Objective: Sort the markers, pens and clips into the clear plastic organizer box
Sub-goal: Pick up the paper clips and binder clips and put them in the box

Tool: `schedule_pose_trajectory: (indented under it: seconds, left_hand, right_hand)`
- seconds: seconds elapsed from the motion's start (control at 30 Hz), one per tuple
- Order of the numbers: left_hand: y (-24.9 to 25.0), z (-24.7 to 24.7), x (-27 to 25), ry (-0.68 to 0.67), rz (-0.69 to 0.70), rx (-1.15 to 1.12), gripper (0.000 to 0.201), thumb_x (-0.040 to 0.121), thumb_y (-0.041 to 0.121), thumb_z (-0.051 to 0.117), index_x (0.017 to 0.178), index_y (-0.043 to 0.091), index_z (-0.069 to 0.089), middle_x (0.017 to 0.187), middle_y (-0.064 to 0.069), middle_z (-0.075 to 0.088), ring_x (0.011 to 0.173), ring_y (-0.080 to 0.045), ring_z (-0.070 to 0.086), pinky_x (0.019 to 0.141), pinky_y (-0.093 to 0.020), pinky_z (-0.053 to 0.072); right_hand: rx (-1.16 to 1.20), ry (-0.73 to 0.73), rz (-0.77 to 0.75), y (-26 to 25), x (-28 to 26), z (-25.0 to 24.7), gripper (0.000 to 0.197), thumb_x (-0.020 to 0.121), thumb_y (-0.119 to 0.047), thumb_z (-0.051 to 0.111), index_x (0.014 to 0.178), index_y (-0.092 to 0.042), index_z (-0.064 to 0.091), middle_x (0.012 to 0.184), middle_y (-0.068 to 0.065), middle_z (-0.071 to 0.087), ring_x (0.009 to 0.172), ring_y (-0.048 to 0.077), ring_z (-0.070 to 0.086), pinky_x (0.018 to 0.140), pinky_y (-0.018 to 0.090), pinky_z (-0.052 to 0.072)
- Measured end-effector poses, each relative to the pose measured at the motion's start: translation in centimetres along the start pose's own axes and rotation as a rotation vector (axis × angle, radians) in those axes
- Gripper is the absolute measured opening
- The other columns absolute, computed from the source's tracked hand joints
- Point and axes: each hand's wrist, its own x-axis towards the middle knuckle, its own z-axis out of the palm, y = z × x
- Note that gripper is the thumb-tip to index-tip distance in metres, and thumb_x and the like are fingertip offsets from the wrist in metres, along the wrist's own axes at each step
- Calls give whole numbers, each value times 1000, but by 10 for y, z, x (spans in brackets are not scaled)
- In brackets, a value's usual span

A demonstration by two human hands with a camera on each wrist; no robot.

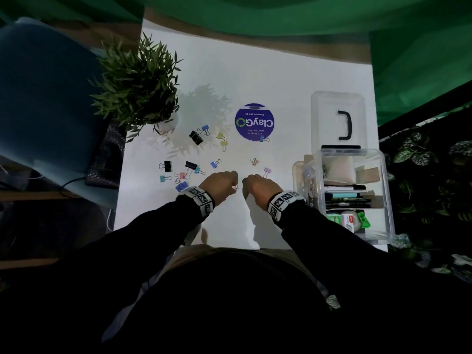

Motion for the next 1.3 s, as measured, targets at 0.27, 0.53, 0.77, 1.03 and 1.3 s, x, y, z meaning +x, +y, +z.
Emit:
schedule_pose_trajectory:
  seconds: [0.27, 0.53, 0.77, 1.03, 1.3]
  left_hand:
    - [22, 3, 11, -51, -75, 232, 20, 93, 17, 54, 109, 6, 53, 109, -14, 62, 102, -34, 59, 81, -40, 43]
    - [55, -1, 1, 9, -125, 62, 17, 90, 11, 47, 105, 8, 54, 109, -13, 57, 102, -33, 55, 78, -38, 43]
    - [170, -59, 35, 337, 118, -462, 4, 86, 15, 63, 88, 14, 61, 81, 0, 66, 75, -16, 60, 66, -21, 45]
    - [233, -52, 75, 246, 118, -297, 14, 87, 16, 62, 100, 12, 66, 97, -8, 70, 94, -26, 64, 80, -31, 48]
    - [151, -57, 54, 392, -10, -277, 14, 88, 13, 61, 101, 15, 65, 102, -6, 65, 89, -23, 62, 80, -32, 49]
  right_hand:
    - [236, 125, 140, 6, -10, -13, 26, 82, 4, 55, 105, -8, 53, 93, 7, 54, 80, 28, 56, 68, 28, 40]
    - [414, 366, 91, 45, -50, -54, 12, 89, -7, 56, 92, -10, 67, 95, 8, 67, 84, 21, 62, 81, 33, 52]
    - [533, 666, 217, 107, -109, -88, 12, 88, -7, 60, 94, -11, 70, 85, -2, 68, 78, 12, 62, 75, 20, 46]
    - [401, 631, 348, 153, -115, -99, 22, 89, -6, 55, 99, -16, 72, 95, 8, 73, 88, 23, 68, 82, 36, 56]
    - [373, 547, 193, 105, -115, -107, 17, 90, -9, 57, 106, -12, 64, 107, 7, 62, 95, 21, 62, 86, 33, 52]
